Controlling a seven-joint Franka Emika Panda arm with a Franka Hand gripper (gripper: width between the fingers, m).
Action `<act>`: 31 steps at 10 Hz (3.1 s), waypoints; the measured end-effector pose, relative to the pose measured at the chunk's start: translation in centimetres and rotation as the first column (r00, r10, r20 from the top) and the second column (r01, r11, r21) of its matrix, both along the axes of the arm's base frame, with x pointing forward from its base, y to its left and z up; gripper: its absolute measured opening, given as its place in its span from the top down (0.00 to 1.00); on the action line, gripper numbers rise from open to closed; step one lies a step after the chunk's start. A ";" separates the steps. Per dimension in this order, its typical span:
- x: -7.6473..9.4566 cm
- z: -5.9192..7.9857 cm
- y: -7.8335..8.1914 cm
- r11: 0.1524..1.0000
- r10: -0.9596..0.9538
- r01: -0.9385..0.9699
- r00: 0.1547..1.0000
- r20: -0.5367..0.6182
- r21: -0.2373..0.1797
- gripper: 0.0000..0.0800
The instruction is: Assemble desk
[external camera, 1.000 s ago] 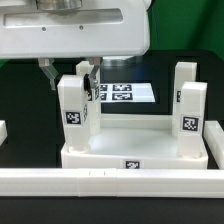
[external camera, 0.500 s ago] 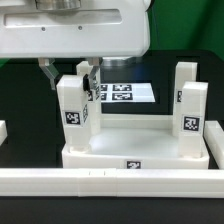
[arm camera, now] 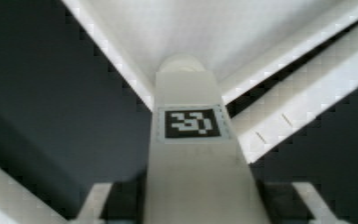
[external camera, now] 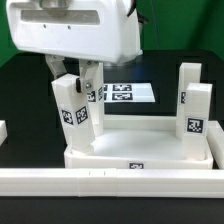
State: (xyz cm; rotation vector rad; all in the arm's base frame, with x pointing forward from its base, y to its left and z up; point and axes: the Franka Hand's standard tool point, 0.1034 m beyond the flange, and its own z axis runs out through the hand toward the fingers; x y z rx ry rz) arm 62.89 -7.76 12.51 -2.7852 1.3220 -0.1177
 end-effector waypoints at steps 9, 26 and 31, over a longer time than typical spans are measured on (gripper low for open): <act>1.0 -0.1 1.8 0.771 -0.634 0.632 0.774 -0.008 0.070 0.64; 0.9 -0.1 0.9 0.876 0.480 -0.478 0.877 0.016 -0.059 0.19; 1.2 0.2 1.2 0.712 0.698 -0.695 0.716 -0.003 -0.096 0.34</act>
Offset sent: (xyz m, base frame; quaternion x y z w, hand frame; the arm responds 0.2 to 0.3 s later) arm 0.0009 0.0066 -0.0105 -0.0151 0.0034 0.2437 0.9697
